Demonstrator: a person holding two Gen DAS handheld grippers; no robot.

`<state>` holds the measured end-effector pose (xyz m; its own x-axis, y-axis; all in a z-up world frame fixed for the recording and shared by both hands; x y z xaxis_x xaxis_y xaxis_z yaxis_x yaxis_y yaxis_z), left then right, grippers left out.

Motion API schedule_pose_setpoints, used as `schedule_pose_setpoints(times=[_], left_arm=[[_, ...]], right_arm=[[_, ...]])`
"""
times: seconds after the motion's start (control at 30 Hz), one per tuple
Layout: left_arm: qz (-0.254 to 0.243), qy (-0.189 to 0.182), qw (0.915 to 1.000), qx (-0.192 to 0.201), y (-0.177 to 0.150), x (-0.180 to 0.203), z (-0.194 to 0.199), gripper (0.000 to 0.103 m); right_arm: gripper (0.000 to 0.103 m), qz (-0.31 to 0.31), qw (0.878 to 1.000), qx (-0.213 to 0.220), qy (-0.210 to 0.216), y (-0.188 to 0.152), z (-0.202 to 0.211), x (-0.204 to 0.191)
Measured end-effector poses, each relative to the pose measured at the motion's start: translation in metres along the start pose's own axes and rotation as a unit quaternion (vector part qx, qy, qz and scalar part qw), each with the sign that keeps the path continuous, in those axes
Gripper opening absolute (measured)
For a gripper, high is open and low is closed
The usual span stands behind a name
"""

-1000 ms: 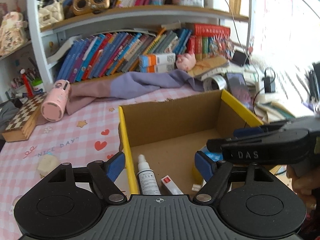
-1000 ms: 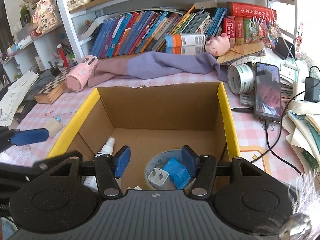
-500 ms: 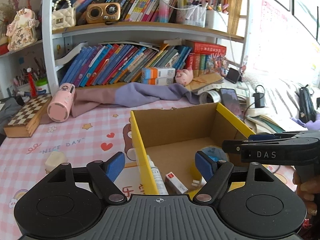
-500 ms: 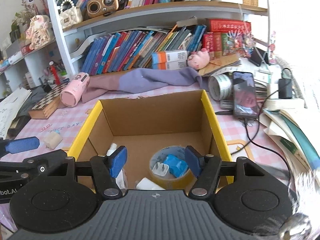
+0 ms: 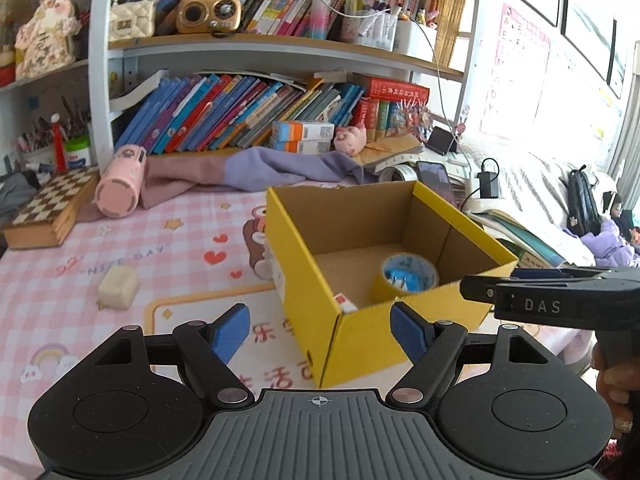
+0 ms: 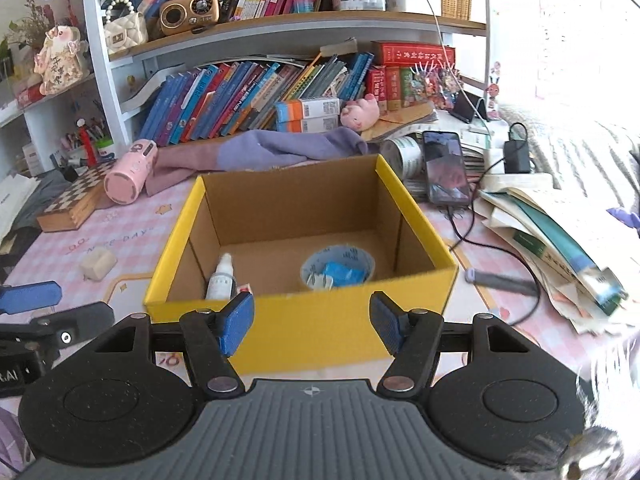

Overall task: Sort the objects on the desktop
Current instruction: 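Raise both open tools out of the yellow box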

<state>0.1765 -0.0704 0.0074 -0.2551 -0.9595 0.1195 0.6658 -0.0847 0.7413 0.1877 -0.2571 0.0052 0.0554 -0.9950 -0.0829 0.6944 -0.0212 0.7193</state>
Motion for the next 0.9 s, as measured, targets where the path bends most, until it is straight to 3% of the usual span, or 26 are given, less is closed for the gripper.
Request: schedule_pose_setpoints(times=[0.8, 0.9], left_arm=[[-0.034, -0.026, 0.9972, -0.061, -0.073, -0.021, 0.049, 0.079], [-0.03, -0.021, 0.9972, -0.065, -0.078, -0.026, 0.054, 0.084]], right_arm=[[0.067, -0.012, 0.999, -0.035, -0.03, -0.087, 0.058, -0.055], [0.071, -0.007, 0.999, -0.038, -0.026, -0.091, 0.061, -0.063]])
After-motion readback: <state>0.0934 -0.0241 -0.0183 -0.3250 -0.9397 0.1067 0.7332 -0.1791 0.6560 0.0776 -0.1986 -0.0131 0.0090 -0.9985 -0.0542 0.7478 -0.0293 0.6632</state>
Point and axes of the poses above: each gripper's, at about its wrist camera, not at the fingertips, and z roughly against the way its jaws point, x to its right, y to its top, the point moved 5 cm from there along -z, roughly the way its jaws point, and after that the axes turned 7 degrees about -x, right-handed, at the moved point
